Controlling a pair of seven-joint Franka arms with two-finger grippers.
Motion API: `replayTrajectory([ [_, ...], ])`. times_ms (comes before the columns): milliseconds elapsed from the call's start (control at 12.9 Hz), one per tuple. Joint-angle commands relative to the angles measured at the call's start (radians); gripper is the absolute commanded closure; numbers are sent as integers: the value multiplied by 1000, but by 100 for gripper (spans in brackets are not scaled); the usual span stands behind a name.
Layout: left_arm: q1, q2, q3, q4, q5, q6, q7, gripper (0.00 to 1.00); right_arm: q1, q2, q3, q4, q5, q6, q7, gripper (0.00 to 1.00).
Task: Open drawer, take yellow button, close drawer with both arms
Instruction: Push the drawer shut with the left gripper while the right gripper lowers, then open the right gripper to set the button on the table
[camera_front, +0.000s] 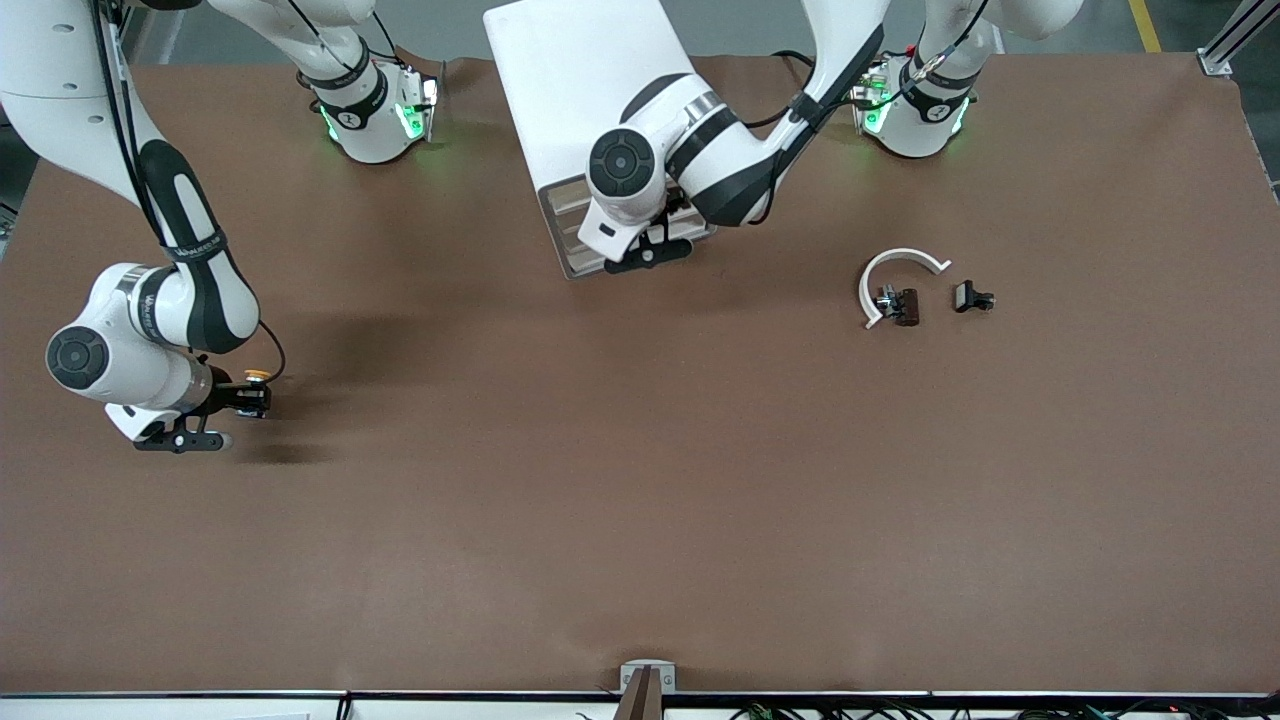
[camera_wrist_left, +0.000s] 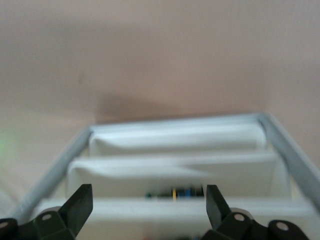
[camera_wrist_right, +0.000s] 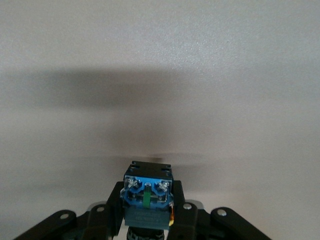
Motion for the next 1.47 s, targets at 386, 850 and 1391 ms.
replayTrajectory([
  [386, 252, -23, 60, 118, 284, 5, 25, 0, -24, -20, 24, -4, -9, 5, -12, 0],
  [850, 480, -185, 56, 130, 270, -38, 91, 0, -14, -237, 29, 48, -8, -260, -12, 0],
  [1391, 736, -366, 57, 126, 267, -304, 629, 0, 87, -347, 37, 322, 64, -742, 7, 0],
])
